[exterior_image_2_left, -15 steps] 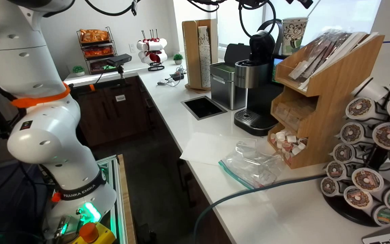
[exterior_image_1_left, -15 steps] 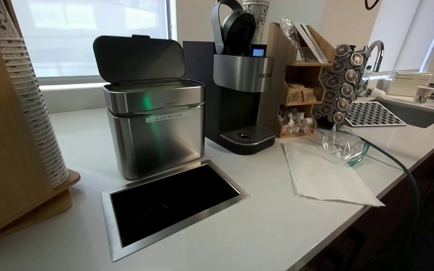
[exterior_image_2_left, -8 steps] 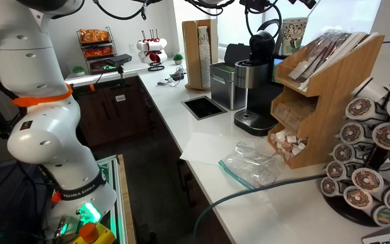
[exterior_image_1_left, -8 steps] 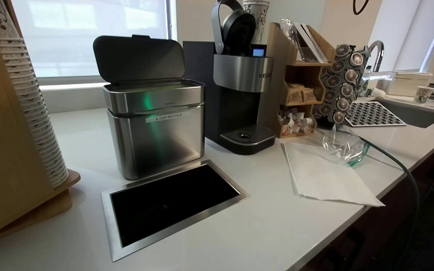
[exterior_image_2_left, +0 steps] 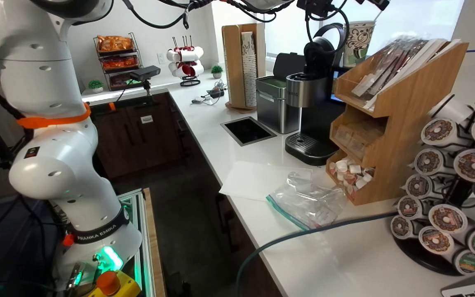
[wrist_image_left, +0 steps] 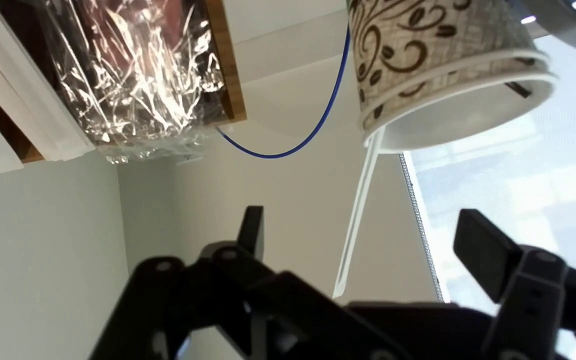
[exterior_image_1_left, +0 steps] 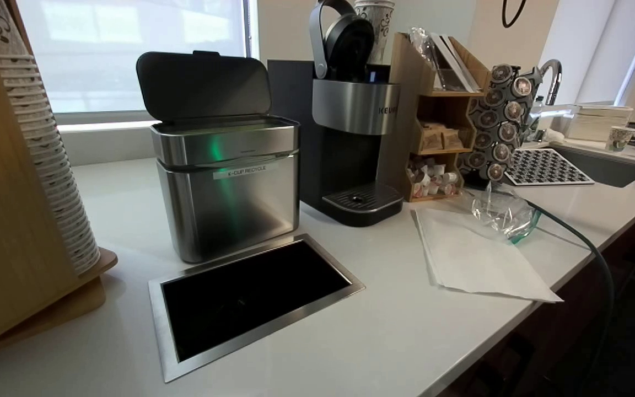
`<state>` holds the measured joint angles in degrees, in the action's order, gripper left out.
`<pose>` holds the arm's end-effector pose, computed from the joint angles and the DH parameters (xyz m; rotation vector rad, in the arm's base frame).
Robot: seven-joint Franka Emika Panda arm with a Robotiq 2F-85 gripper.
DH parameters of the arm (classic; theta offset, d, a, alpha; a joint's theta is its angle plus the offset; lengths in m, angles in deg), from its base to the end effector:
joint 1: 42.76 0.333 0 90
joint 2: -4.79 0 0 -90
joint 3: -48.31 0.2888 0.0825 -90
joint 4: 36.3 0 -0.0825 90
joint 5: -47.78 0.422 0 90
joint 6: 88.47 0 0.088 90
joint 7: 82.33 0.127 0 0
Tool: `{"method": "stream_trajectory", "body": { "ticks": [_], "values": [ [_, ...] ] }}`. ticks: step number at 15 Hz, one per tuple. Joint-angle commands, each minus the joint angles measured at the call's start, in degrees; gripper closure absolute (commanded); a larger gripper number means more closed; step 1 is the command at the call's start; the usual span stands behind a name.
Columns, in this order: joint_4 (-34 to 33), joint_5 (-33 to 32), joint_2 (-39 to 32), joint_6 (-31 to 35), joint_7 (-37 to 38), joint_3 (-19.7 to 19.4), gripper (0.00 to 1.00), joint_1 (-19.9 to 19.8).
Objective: Take the knife out of the cup and put it in the dish rack
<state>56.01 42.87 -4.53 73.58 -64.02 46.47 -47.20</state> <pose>0.7083 -0.0723 0.6141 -2.6385 0.4795 -1.5631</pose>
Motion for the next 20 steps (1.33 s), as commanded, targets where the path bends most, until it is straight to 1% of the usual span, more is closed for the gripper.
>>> {"method": "stream_trajectory", "body": {
  "ticks": [1, 3, 5, 7, 8, 9, 10, 11, 12, 14, 15, 18, 20],
  "values": [
    [-2.2, 2.6, -2.0, 0.6, -0.5, 0.8, 0.34, -0.4],
    [-2.6, 3.5, -2.5, 0.6, -0.8, 1.1, 0.51, -0.5],
    [-3.0, 4.1, -2.9, 0.5, -1.0, 1.4, 0.65, -0.5],
    [-3.4, 4.5, -3.2, 0.4, -1.1, 1.5, 0.81, -0.6],
    [-3.7, 5.8, -3.4, 0.3, -2.0, 0.1, 0.89, 0.8],
    [-3.8, 6.1, -3.4, 0.3, -2.1, 0.0, 0.93, 0.8],
    [-3.9, 6.4, -3.5, 0.3, -2.2, 0.0, 0.53, 0.9],
    [-3.9, 6.6, -3.4, 0.3, -2.4, -0.1, 0.59, 0.9],
    [-3.8, 6.7, -3.3, 0.3, -2.6, -0.1, 0.59, 1.0],
    [-3.8, 6.7, -3.1, 0.3, -2.9, -0.1, 0.45, 1.1],
    [-3.7, 5.7, -2.9, 0.4, -2.2, 1.1, 0.38, 0.2],
    [-4.4, 5.5, -3.5, 0.8, -2.0, 1.2, 0.14, 0.2],
    [-5.1, 5.0, -4.4, 1.4, -1.6, 0.9, 0.01, 0.2]
  ]
}}
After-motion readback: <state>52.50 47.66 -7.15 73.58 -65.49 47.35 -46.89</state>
